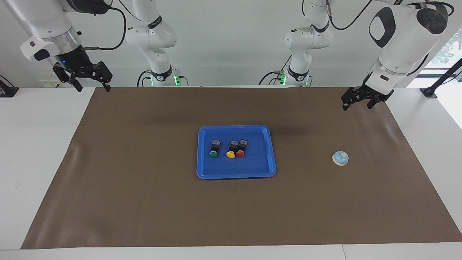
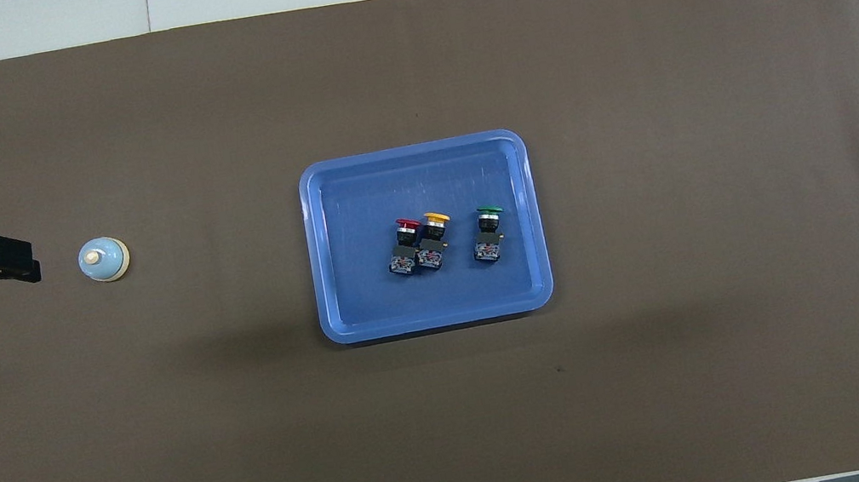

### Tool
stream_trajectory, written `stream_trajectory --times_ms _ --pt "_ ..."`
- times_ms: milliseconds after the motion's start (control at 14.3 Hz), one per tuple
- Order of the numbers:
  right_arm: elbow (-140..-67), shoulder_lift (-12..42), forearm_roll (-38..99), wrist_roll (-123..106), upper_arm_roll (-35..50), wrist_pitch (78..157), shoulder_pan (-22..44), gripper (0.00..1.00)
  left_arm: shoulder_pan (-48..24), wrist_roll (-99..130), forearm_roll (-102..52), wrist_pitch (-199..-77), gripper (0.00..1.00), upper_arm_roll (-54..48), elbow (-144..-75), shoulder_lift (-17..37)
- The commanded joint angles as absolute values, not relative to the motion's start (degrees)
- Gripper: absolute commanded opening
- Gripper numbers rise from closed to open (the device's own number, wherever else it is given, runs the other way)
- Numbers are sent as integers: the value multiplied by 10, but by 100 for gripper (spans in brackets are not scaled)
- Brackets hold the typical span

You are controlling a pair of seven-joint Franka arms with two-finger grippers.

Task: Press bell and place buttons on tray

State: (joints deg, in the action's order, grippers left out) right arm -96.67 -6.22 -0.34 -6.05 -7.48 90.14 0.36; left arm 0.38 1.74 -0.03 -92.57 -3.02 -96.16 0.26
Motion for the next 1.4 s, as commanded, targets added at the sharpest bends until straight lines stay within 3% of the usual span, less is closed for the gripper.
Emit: stream_trajectory --times_ms 0,1329 --pt "-956 -57 -11 -57 -72 891 -3 100 4 20 1 -930 100 -29 -962 -4" --pt "-963 -61 -12 -60 -72 883 0 100 4 20 1 -930 100 -29 -962 -4"
